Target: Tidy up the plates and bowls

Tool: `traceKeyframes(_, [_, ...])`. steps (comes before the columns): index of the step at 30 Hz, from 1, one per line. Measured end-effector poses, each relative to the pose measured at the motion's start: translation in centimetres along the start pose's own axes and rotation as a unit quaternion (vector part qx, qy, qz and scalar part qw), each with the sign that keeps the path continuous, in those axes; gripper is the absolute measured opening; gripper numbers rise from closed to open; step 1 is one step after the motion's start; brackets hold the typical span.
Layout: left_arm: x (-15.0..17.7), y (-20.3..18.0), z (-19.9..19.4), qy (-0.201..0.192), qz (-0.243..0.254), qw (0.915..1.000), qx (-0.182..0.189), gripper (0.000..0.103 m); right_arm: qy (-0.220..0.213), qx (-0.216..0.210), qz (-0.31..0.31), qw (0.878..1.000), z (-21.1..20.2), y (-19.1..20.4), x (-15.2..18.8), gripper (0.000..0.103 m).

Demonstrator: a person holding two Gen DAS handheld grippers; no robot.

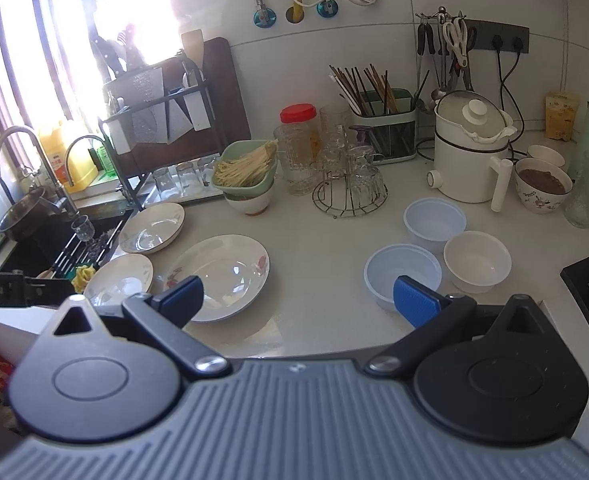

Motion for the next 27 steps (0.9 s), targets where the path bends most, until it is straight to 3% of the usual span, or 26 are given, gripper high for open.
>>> traceKeyframes(18, [-1.2,0.3,0.2,-0.009,-0.004,0.9999,0.004,0.099,0.026,0.015,-0.019,0.999,0.8,0.7,1.1,0.103])
traceKeyframes(27, [-1.0,2.2,2.0,0.005,-0.015,0.9996,-0.025,0.099,-0.008,0.002,-0.038,0.999,1.6,2.3,1.3,0.103])
Point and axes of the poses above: each gripper's, at about its wrist camera, not at the fingertips, and z roughly the way its jaws point, y to its left, x to its underside, the point moved 4 cm from there along z, roughly the way its jaws point, and after that the axes turned 12 degrees about z, right-handed, at the moved point
